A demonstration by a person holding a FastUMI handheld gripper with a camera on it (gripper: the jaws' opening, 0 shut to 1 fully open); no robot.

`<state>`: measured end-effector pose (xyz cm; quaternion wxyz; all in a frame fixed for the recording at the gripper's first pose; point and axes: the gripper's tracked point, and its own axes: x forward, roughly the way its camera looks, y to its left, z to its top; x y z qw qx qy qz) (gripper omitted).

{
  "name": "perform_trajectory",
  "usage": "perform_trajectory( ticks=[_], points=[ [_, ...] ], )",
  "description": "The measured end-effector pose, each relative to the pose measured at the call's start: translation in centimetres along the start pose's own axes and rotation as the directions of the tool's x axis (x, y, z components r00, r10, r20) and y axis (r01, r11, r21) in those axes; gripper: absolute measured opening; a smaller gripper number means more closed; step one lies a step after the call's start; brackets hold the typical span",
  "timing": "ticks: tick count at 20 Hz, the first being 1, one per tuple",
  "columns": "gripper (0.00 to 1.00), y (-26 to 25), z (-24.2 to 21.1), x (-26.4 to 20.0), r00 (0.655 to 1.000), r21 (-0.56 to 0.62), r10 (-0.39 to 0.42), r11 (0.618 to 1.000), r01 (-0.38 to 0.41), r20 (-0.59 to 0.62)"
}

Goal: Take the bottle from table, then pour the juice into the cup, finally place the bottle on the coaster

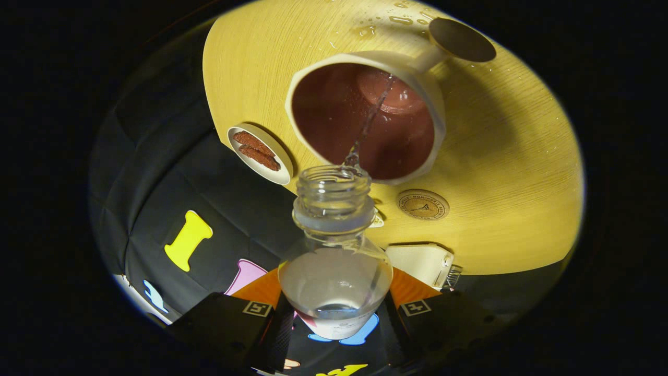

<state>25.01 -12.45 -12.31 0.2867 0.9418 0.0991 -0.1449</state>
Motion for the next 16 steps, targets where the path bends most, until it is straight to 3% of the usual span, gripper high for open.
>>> perform_trajectory(
  ticks=[16],
  points=[
    [0.74, 2.3, -1.1, -1.4, 0.998, 0.111, 0.054, 0.992, -0.051, -0.022]
  ],
)
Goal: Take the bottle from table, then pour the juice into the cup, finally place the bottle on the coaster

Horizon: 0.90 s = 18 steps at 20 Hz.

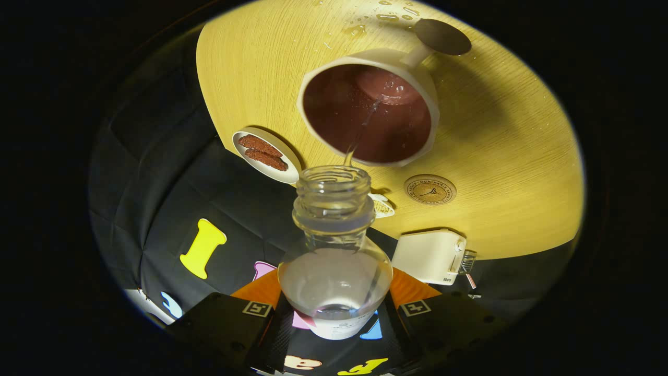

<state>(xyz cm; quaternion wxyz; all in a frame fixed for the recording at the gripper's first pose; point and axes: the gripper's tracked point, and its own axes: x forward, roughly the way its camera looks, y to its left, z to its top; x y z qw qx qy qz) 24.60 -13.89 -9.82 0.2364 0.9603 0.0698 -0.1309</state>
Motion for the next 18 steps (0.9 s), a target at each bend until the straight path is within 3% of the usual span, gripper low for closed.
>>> perform_trajectory(
  ticks=[18],
  points=[
    [0.74, 2.4, 0.7, -0.1, 0.997, 0.114, 0.072, 0.991, -0.068, -0.030]
  ],
)
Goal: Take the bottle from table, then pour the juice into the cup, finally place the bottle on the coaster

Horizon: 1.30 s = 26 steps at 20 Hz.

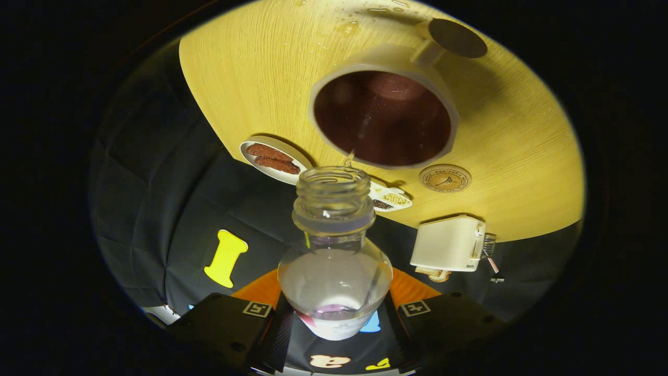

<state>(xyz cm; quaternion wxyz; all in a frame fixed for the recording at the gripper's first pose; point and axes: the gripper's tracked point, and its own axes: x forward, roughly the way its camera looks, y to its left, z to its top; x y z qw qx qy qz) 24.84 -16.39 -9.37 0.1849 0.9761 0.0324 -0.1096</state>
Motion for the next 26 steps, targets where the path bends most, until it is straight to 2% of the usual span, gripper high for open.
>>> perform_trajectory(
  ticks=[26],
  points=[
    [0.74, -1.0, 1.0, 0.1, 0.999, -0.024, -0.019, 1.000, 0.020, 0.027]
  ],
)
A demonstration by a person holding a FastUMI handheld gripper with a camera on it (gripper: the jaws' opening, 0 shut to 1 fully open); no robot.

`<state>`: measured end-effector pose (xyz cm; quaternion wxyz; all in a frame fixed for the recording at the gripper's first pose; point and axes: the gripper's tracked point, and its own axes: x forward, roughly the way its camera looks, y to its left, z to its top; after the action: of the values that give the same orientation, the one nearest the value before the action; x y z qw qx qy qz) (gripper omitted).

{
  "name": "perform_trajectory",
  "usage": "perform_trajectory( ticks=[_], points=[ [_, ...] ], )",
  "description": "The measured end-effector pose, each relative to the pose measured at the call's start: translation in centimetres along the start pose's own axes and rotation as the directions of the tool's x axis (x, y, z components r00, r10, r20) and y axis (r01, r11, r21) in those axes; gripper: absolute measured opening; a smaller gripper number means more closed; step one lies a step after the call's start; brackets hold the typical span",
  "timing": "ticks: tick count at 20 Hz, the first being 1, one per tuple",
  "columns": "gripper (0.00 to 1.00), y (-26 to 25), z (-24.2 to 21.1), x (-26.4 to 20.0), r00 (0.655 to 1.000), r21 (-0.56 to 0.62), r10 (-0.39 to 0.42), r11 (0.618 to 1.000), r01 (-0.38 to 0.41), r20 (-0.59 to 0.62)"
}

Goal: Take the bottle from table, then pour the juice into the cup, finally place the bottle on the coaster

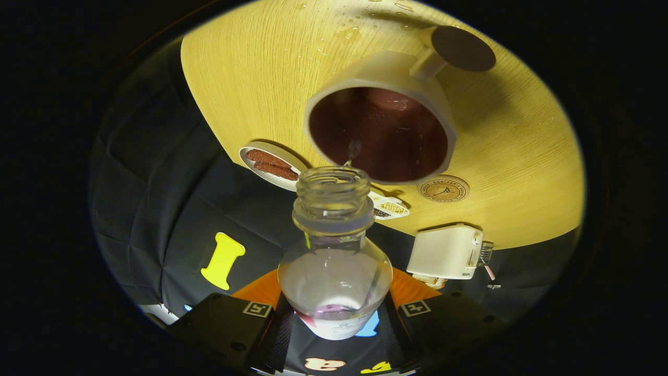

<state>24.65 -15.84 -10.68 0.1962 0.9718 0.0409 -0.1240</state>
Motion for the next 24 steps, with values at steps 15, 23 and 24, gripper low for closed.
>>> perform_trajectory(
  ticks=[15, 23, 24],
  points=[
    [0.74, -3.3, -4.1, -4.0, 0.990, -0.662, 0.134, 0.746, -0.065, 0.054],
    [0.73, -9.4, -4.8, -7.4, 0.993, -0.979, 0.117, 0.202, -0.020, 0.004],
    [0.74, -10.4, -4.8, -8.0, 0.994, -0.990, 0.113, 0.137, -0.024, -0.008]
  ],
)
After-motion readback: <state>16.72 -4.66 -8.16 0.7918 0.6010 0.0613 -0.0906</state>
